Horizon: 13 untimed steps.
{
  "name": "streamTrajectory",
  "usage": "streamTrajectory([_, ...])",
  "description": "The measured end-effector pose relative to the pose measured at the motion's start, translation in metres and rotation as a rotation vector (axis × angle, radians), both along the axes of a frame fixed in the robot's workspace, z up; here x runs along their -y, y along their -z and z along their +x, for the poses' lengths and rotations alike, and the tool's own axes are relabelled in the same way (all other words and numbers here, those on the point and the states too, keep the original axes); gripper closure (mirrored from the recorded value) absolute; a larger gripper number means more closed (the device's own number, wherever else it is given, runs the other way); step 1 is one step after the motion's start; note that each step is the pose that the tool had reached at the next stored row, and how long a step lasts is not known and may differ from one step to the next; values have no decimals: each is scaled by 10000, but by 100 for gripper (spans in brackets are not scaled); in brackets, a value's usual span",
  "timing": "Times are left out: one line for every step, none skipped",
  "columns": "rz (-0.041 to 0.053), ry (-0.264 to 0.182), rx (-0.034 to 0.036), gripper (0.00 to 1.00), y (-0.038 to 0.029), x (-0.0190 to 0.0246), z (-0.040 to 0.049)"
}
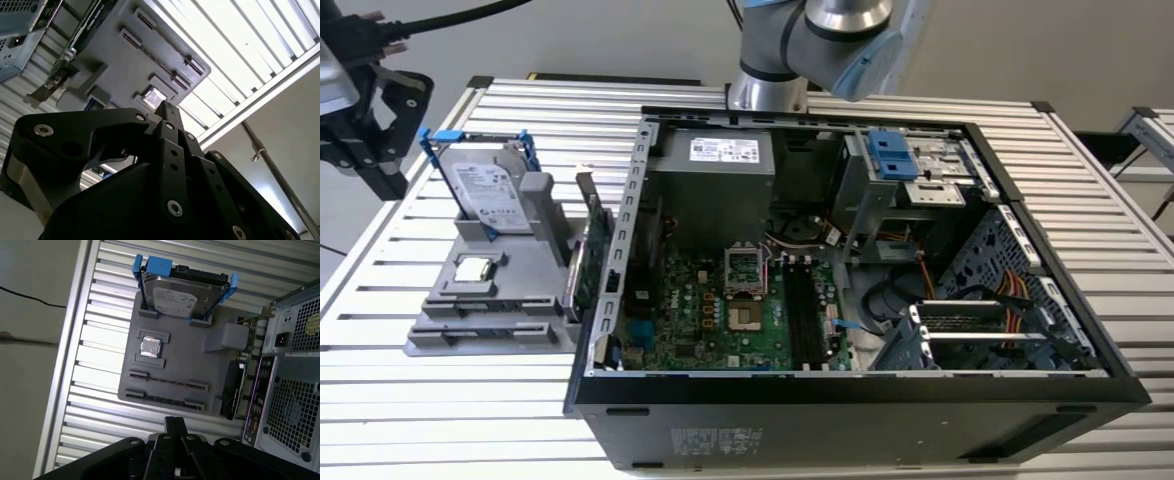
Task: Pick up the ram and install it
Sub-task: 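Pick up the ram and move it above insertion slot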
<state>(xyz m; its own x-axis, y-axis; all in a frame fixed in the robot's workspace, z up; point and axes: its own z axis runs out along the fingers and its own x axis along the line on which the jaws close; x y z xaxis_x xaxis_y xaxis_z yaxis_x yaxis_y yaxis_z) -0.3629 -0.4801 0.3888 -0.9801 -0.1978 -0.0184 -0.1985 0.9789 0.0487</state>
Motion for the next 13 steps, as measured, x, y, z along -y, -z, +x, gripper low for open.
streamTrajectory([0,-77,0,100,0,0,0])
streamTrajectory([1,-158,0,100,0,0,0])
streamTrajectory([0,-243,0,100,0,0,0])
streamTrajectory([0,-324,0,100,0,0,0])
streamTrajectory([0,-408,0,100,0,0,0])
streamTrajectory([0,-494,0,100,0,0,0])
streamTrajectory([0,-583,1,100,0,0,0])
streamTrajectory([0,-677,0,100,0,0,0])
streamTrajectory([0,-768,0,100,0,0,0])
streamTrajectory([0,-865,0,100,0,0,0])
streamTrajectory([0,-962,0,100,0,0,0])
streamTrajectory([0,-1055,0,100,0,0,0])
streamTrajectory([0,-1159,1,100,0,0,0])
